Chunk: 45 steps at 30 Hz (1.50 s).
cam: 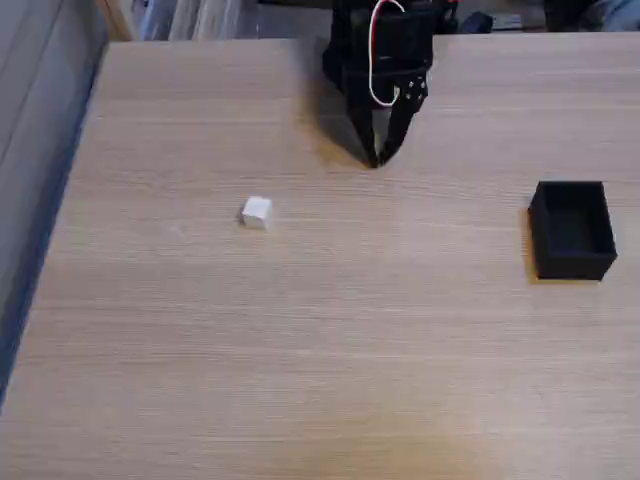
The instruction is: Pick a white block and place it in the black box.
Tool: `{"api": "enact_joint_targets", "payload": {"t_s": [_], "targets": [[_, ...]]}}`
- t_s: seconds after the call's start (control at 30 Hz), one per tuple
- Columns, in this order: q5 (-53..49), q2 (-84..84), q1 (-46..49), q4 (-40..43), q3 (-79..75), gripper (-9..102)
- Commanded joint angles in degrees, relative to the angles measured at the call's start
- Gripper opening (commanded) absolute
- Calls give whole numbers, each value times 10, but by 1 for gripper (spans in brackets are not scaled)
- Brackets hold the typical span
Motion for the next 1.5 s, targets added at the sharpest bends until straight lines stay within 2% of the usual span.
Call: {"api": "enact_joint_targets", "payload": {"t_s": [0.0, 1.47], "targets": [[-8, 4, -5, 2, 9, 0], [-26, 4, 4, 0, 9, 0]]}}
